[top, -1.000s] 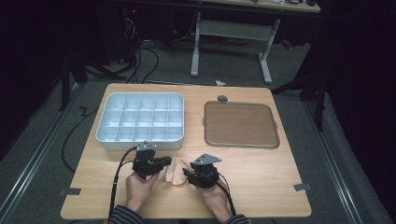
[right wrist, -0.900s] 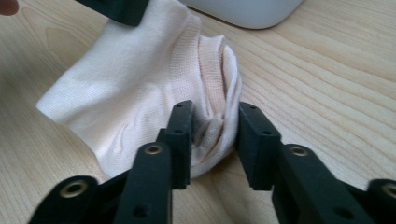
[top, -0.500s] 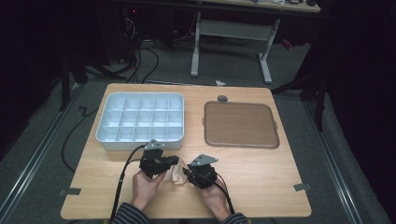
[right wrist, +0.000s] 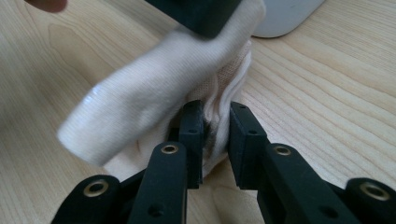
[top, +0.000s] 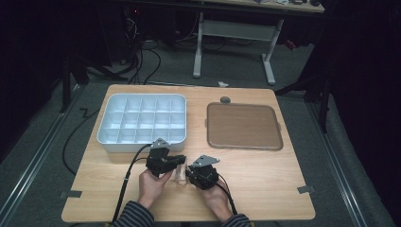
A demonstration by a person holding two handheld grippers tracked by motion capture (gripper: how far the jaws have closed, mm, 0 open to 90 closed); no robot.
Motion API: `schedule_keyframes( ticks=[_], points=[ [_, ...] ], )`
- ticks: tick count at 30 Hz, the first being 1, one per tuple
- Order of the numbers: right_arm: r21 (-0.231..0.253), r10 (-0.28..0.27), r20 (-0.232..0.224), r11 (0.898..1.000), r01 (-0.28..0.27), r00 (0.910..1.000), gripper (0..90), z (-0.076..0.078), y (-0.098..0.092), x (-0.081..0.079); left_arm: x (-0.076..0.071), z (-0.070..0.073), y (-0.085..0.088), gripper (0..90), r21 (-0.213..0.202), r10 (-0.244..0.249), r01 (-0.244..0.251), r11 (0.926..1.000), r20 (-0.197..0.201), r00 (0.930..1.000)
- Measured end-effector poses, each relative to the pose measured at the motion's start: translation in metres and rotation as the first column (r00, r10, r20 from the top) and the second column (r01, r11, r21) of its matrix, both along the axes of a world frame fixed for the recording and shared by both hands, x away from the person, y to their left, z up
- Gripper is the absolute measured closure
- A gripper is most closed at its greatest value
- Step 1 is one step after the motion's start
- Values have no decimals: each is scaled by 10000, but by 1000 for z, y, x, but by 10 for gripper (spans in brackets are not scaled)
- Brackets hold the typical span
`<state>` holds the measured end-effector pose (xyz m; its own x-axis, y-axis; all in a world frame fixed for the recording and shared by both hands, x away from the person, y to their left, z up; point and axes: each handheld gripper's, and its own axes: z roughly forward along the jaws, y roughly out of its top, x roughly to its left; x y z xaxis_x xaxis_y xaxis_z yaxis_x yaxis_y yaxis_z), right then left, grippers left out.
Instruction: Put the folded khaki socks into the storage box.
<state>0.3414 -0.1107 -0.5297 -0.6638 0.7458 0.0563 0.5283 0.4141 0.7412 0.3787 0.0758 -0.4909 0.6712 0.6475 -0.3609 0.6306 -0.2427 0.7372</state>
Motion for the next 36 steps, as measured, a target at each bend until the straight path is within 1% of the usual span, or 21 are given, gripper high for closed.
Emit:
schedule_keyframes(
  ticks=[5, 7, 8, 11, 14, 17, 21, 23, 26, 30, 32, 36],
  points=[
    [54, -10, -71, 10000, 11, 10000, 769, 0, 1, 1, 3, -5, -3, 858, -30, -76, 76, 10000, -3, 10000],
    [29, 22, -66, 10000, -22, 10000, 768, 0, 0, 1, 4, -7, -4, 858, 102, -125, 124, 9999, 131, 9998],
    [43, 23, -66, 10000, -23, 10000, 766, 0, 0, 1, 3, -8, -5, 858, 237, -116, 112, 9997, 200, 9997],
    [113, -13, -111, 9999, 15, 9999, 742, 0, -1, 2, 4, -9, -6, 856, 568, -93, 79, 9984, 237, 9997],
    [193, -119, -165, 9997, 122, 9998, 701, 0, -2, 2, 4, -10, -6, 855, 717, -106, 90, 9974, 217, 9997],
    [173, -124, -153, 9998, 126, 9998, 690, 2, -3, 0, 4, -11, -6, 855, 838, -101, 81, 9965, 233, 9997],
    [200, -128, -78, 9997, 129, 9999, 684, 8, -6, -5, 4, -12, -7, 854, 904, -132, 111, 9958, 231, 9996],
    [301, -121, -1, 9995, 121, 9999, 684, 12, -9, -8, 4, -13, -8, 854, 924, -150, 128, 9956, 234, 9996],
    [444, -61, 112, 9990, 56, 9999, 685, 17, -13, -14, 4, -14, -11, 854, 1096, -94, 67, 9940, 243, 9997],
    [763, 237, 164, 9968, -249, 9996, 684, 23, -14, -22, 3, -15, -13, 853, 1193, -111, 78, 9928, 268, 9996],
    [832, 342, 95, 9959, -348, 9994, 674, 24, -14, -25, 4, -16, -14, 853, 1181, -132, 101, 9929, 254, 9996],
    [870, 431, 162, 9952, -443, 9989, 654, 26, -13, -29, 3, -17, -14, 852, 1216, -161, 124, 9925, 294, 9994]
  ],
)
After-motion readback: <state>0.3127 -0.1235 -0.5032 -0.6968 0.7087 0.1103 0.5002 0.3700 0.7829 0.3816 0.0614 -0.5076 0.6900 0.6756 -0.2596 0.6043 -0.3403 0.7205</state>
